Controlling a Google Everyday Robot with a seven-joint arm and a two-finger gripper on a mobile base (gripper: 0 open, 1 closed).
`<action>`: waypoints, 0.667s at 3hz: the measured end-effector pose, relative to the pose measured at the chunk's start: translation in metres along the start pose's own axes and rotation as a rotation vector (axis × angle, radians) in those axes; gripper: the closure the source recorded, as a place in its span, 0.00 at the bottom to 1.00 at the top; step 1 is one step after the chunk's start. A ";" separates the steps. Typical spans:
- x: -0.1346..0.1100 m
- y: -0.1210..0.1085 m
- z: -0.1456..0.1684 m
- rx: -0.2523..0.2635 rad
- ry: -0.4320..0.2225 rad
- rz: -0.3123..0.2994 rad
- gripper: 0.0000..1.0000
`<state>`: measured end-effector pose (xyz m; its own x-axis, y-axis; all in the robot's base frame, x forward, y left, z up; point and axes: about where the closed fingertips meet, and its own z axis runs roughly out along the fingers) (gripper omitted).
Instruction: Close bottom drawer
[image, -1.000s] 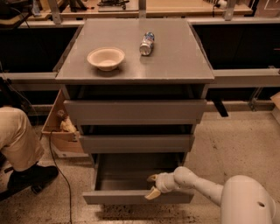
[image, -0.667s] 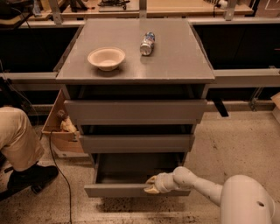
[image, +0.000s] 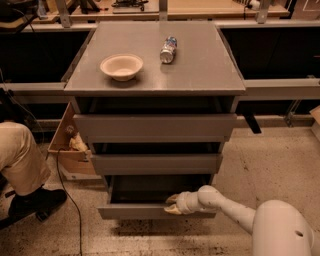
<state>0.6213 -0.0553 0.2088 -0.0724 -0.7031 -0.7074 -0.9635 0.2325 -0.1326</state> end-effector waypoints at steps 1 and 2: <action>-0.002 -0.002 -0.001 0.002 -0.001 -0.004 0.13; -0.002 -0.003 -0.002 0.003 -0.001 -0.005 0.00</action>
Offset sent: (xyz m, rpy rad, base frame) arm 0.0080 -0.0099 0.0127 -0.0063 -0.0151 -0.0046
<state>0.6237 -0.0559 0.2118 -0.0677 -0.7033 -0.7076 -0.9631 0.2313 -0.1378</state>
